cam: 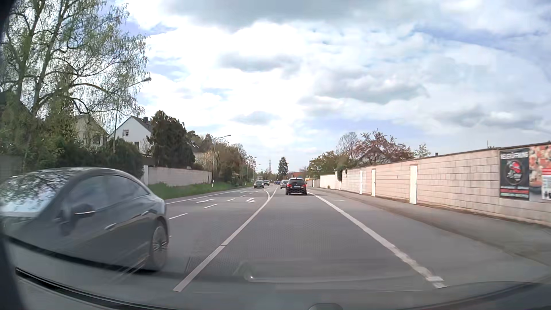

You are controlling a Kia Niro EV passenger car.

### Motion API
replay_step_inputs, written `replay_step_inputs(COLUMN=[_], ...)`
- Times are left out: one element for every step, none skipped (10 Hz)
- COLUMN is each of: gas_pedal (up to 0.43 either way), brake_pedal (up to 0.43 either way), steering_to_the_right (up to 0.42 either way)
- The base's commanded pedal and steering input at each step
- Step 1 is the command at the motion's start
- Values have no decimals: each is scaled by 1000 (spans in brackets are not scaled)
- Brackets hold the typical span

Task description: Follow the waypoints while adhering to traffic rules and regulations

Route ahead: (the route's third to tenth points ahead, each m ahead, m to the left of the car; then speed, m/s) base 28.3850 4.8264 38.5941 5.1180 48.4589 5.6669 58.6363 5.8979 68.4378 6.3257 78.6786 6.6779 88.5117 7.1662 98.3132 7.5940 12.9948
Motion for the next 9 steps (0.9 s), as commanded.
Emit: replay_step_inputs(gas_pedal=[79, 79, 79, 79, 79, 79, 79, 67, 59], brake_pedal=[0, 0, 0, 0, 0, 0, 0, 0, 0], steering_to_the_right=[-10, -10, -10, -10, -9, -6, -6, -6, -6])
